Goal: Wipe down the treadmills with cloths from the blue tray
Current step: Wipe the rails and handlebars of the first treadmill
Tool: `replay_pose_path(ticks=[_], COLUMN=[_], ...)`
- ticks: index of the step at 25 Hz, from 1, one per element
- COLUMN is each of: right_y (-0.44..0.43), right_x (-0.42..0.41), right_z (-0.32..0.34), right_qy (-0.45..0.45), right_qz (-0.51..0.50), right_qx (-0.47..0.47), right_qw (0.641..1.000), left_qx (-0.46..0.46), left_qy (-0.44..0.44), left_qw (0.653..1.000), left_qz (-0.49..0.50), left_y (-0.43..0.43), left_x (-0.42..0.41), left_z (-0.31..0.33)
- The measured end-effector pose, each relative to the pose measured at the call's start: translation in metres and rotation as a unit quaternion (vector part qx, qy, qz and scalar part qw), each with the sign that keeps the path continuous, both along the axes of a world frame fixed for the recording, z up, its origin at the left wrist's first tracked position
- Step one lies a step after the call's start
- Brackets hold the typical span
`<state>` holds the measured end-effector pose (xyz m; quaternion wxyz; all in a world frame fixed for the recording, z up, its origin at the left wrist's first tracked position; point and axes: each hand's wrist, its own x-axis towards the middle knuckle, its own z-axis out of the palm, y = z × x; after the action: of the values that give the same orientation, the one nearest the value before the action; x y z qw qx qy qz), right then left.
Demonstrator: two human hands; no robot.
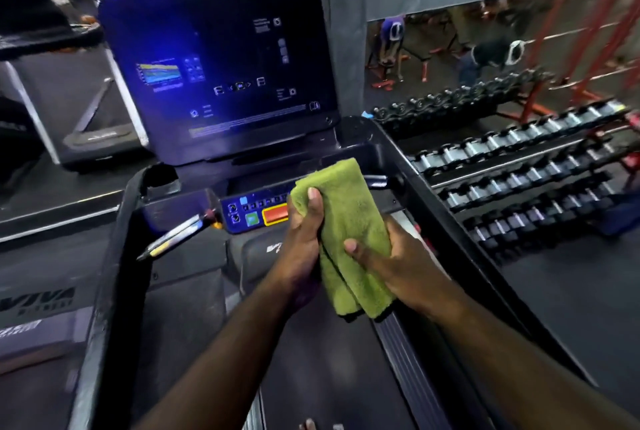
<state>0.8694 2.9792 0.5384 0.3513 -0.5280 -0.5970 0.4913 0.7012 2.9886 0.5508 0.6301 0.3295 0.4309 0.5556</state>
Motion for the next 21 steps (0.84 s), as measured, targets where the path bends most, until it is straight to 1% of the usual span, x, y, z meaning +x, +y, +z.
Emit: replay_pose_path(ticks=[2, 4, 6, 8, 10, 11, 14, 15, 18, 21], right_y=[0.02, 0.034, 0.044, 0.054, 0.069, 0.076, 0.091, 0.093, 0.094, 0.09], right_x=[-0.01, -0.011, -0.005, 0.006, 0.018, 0.021, 0.035, 0.041, 0.063, 0.088], right_z=[-0.005, -0.011, -0.017, -0.02, -0.027, -0.03, -0.051, -0.06, -0.083, -0.097], right_qy=[-0.033, -0.087, -0.133, -0.147, -0.148, -0.156, -0.213, -0.223, -0.248, -0.28], right_qz=[-0.056, -0.092, -0.102, -0.106, -0.127, -0.132, -0.146, -0.163, -0.198, -0.234], right_qx=[0.013, 0.014, -0.018, -0.021, 0.01, 0.029, 0.088, 0.085, 0.036, 0.023], right_qw=[0.998, 0.992, 0.986, 0.983, 0.981, 0.978, 0.962, 0.957, 0.948, 0.931], left_qx=[0.002, 0.011, -0.009, -0.028, -0.038, -0.043, -0.081, -0.097, -0.124, -0.134], left_qy=[0.04, 0.095, 0.128, 0.151, 0.184, 0.191, 0.174, 0.176, 0.193, 0.185], left_qw=[0.999, 0.994, 0.989, 0.982, 0.97, 0.966, 0.961, 0.957, 0.932, 0.914], left_qz=[-0.029, -0.045, -0.071, -0.109, -0.152, -0.17, -0.197, -0.211, -0.282, -0.335], left_y=[0.036, 0.07, 0.103, 0.128, 0.148, 0.155, 0.172, 0.177, 0.198, 0.207], left_x=[-0.019, -0.032, -0.03, -0.013, 0.011, 0.022, 0.061, 0.073, 0.106, 0.142], left_z=[-0.006, -0.016, -0.027, -0.039, -0.051, -0.055, -0.064, -0.067, -0.08, -0.089])
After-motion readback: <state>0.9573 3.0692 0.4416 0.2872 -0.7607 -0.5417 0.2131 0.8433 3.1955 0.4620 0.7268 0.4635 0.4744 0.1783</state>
